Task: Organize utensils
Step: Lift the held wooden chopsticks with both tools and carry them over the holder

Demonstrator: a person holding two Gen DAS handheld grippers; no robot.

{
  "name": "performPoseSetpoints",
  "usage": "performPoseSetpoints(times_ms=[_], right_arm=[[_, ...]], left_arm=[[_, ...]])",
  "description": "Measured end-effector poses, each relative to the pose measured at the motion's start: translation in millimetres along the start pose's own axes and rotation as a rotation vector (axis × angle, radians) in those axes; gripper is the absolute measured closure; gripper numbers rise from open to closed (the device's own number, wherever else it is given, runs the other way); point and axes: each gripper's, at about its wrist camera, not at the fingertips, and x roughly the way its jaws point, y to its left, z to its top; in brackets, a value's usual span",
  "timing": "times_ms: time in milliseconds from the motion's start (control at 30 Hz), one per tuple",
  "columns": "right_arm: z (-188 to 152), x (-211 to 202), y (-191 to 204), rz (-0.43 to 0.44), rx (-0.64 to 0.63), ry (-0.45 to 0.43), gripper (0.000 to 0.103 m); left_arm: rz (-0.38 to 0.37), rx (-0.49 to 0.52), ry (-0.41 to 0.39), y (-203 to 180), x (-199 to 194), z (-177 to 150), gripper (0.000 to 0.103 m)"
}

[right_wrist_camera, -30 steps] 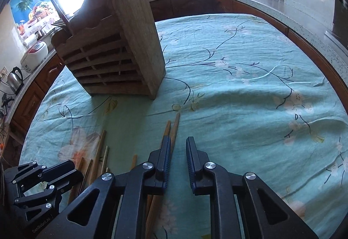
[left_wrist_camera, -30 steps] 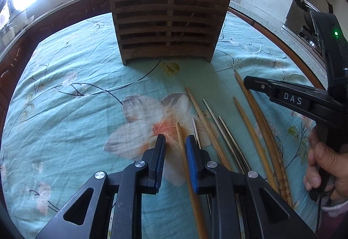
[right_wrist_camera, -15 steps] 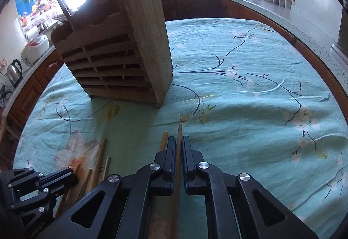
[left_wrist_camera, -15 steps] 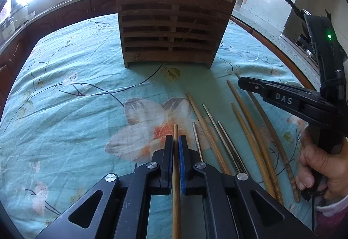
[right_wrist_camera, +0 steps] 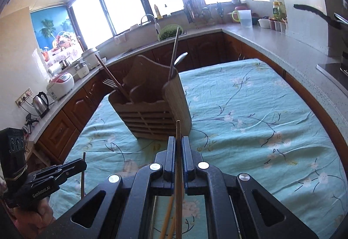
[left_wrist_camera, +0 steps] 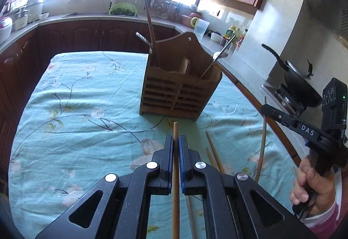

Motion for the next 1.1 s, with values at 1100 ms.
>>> performPoseSetpoints(times_ms=[1100], right_arm=[[47,-61,13,0.051,0.007,-0.238,0.098]], left_arm=[[-0.021,-0.005,-0.282,11,-72,33,0.1]])
